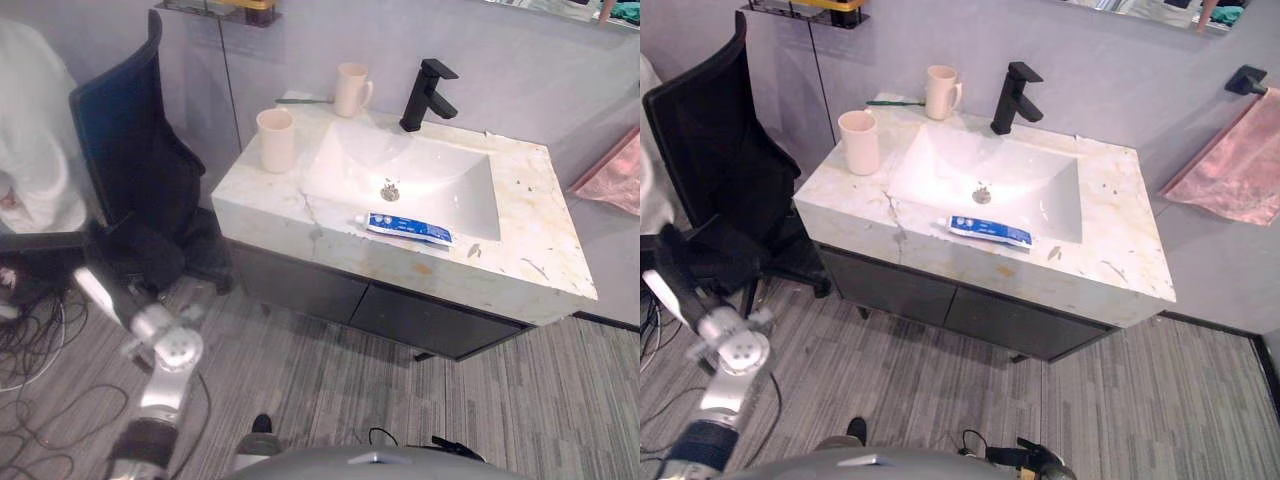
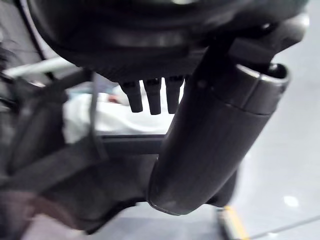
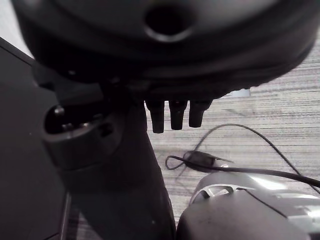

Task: Organize the bathroom.

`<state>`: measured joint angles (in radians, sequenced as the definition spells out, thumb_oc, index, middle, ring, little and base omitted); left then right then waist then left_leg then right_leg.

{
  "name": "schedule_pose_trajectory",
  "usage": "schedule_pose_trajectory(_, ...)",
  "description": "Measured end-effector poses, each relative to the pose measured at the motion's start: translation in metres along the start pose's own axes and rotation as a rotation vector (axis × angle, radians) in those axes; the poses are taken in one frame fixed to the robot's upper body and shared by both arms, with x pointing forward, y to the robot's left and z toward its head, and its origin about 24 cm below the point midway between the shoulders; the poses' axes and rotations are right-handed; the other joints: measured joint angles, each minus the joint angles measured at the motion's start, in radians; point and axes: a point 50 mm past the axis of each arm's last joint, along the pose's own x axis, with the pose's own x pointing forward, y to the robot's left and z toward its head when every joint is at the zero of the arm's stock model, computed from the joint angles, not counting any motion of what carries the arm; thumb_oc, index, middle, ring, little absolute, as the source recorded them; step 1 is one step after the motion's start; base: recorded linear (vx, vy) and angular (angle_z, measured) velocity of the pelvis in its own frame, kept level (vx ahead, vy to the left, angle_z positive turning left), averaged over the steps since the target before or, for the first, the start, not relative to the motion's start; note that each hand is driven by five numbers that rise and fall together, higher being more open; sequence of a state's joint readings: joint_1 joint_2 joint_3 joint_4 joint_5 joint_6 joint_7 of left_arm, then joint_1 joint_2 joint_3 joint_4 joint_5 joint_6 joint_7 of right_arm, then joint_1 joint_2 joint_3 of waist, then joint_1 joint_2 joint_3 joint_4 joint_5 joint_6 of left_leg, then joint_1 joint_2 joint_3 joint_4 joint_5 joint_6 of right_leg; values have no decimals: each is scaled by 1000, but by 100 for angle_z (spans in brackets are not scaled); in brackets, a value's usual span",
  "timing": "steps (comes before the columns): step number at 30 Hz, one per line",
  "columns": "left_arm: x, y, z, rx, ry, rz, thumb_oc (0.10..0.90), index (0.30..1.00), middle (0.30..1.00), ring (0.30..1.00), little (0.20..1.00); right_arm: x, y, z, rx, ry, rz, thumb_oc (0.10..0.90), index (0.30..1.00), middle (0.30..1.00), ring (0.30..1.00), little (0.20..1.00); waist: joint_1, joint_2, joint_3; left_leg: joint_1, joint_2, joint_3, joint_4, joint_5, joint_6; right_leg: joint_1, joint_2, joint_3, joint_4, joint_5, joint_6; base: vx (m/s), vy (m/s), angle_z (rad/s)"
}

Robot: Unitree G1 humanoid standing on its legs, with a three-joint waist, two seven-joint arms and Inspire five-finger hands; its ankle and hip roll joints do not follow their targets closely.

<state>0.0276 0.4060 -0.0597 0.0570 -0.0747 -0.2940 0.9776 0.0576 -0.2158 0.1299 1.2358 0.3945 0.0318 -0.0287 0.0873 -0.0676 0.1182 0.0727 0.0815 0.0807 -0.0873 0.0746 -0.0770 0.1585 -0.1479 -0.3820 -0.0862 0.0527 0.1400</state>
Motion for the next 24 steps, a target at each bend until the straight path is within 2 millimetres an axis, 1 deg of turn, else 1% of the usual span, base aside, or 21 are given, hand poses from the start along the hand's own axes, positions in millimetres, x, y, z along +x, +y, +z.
schedule_pose_trajectory(1, 4, -4, 21, -44, -97, -25, 800, 900, 900, 900, 900, 0, 0, 0, 6, 3, -1, 800, 900, 900, 900, 900, 1, 3, 2, -1, 0, -1, 0, 0, 0, 0, 0, -1, 0, 0, 0, -12, -40, 5)
schedule_pose_trajectory(3, 8, -14, 49, -106, -226, -68, 800, 900, 900, 900, 900, 0, -1, 0, 15, 3, -7, 800, 900, 900, 900, 900, 9, 11, 7, -2, -1, -4, 0, 1, 0, 1, 0, -3, 0, 0, 0, -9, -37, 3)
schedule_pose_trajectory(4, 9, -17, 55, -119, -257, -80, 800, 900, 900, 900, 900, 0, -1, 1, 15, 2, -5, 800, 900, 900, 900, 900, 11, 13, 8, -2, -1, -4, 0, 2, 0, 1, 0, -3, 0, 0, 0, -13, -36, 0)
schedule_pose_trajectory(6, 7, -29, 73, -131, -332, -168, 800, 900, 900, 900, 900, 1, 0, 3, 11, 1, -3, 800, 900, 900, 900, 900, 16, 19, 10, -4, 0, -4, 1, 2, 0, 1, 1, -3, 0, 0, 0, 0, 0, 0)
schedule_pose_trajectory(7, 6, -34, 77, -128, -350, -202, 800, 900, 900, 900, 900, 1, 0, 3, 9, 3, -4, 800, 900, 900, 900, 900, 18, 20, 11, -6, -1, -5, 1, 4, 0, 1, 1, -4, 0, 0, 0, -21, -6, 4)
schedule_pose_trajectory(8, 1, -42, 87, -104, -405, -296, 800, 900, 900, 900, 900, 1, 1, 4, 2, 4, -2, 800, 900, 900, 900, 900, 17, 19, 11, -11, -1, -8, 1, 8, 0, -2, 0, -7, 0, 0, 0, -19, 1, 4)
schedule_pose_trajectory(9, -2, -47, 92, -83, -431, -351, 800, 900, 900, 900, 900, 1, 2, 5, -6, 5, -1, 800, 900, 900, 900, 900, 15, 18, 11, -12, -1, -8, 1, 8, 0, -3, 0, -7, 0, 0, 0, -22, 5, 3)
schedule_pose_trajectory(11, -13, -67, 108, 3, -555, -546, 800, 900, 900, 900, 900, 1, 2, 5, -17, 9, 0, 800, 900, 900, 900, 900, 12, 20, 12, -11, -2, -7, 1, 8, 0, -2, 0, -6, 0, 0, 0, 0, 0, 0)
schedule_pose_trajectory(13, -17, -75, 116, 74, -626, -641, 800, 900, 900, 900, 900, 2, 4, 8, -28, 4, 4, 800, 900, 900, 900, 900, -1, 22, 13, -11, -1, -5, 1, 8, 0, -3, 0, -5, 0, 0, 0, 0, 0, 0)
schedule_pose_trajectory(14, -20, -81, 120, 138, -677, -716, 800, 900, 900, 900, 900, 2, 6, 12, -29, -4, 8, 800, 900, 900, 900, 900, -15, 28, 12, -11, -1, -4, 1, 8, 0, -3, 0, -3, 0, 0, 0, -9, 18, -4)
schedule_pose_trajectory(15, -20, -84, 122, 167, -690, -750, 800, 900, 900, 900, 900, 2, 7, 14, -31, -6, 9, 800, 900, 900, 900, 900, -24, 31, 12, -10, -1, -1, 1, 8, 0, -4, 0, 0, 0, 0, 0, -7, 27, -5)
schedule_pose_trajectory(16, -18, -87, 123, 214, -705, -797, 800, 900, 900, 900, 900, 3, 8, 17, -31, -13, 13, 800, 900, 900, 900, 900, -42, 38, 13, -10, -1, 0, 1, 8, 0, -5, 0, 0, 0, 0, 0, -2, 26, -6)
schedule_pose_trajectory(18, -16, -90, 124, 270, -711, -848, 800, 900, 900, 900, 900, 3, 8, 17, -28, -12, 10, 800, 900, 900, 900, 900, -50, 48, 12, -11, -1, 3, 1, 8, -1, -7, 0, 4, 0, 0, 1, -8, 36, -5)
schedule_pose_trajectory(19, -14, -90, 122, 314, -697, -885, 800, 900, 900, 900, 900, 3, 7, 18, -29, -15, 6, 800, 900, 900, 900, 900, -62, 58, 9, -11, -1, 7, 1, 7, -1, -9, -1, 6, 0, 1, 1, -12, 39, -5)
schedule_pose_trajectory(21, -12, -93, 119, 372, -677, -937, 800, 900, 900, 900, 900, 3, 4, 20, -36, -20, 2, 800, 900, 900, 900, 900, -66, 68, 5, -11, -1, 10, 1, 7, -2, -11, -1, 10, 0, 1, 1, -1, 31, -6)
schedule_pose_trajectory(22, -12, -95, 116, 426, -650, -1016, 800, 900, 900, 900, 900, 3, 2, 22, -46, -22, -2, 800, 900, 900, 900, 900, -68, 78, 3, -10, 0, 11, 1, 7, -2, -11, 0, 11, 0, 1, 1, 8, 31, -3)
schedule_pose_trajectory(23, -12, -97, 114, 441, -639, -1046, 800, 900, 900, 900, 900, 3, 2, 23, -47, -23, -3, 800, 900, 900, 900, 900, -68, 82, 1, -10, -1, 12, 1, 7, -2, -12, -1, 11, 0, 1, 1, 10, 38, -3)
schedule_pose_trajectory(24, -10, -103, 108, 492, -615, -1130, 800, 900, 900, 900, 900, 3, -1, 21, -50, -10, -10, 800, 900, 900, 900, 900, -68, 90, -5, -9, -1, 18, 1, 7, -2, -12, -1, 13, 0, 2, 0, 0, 0, 0)
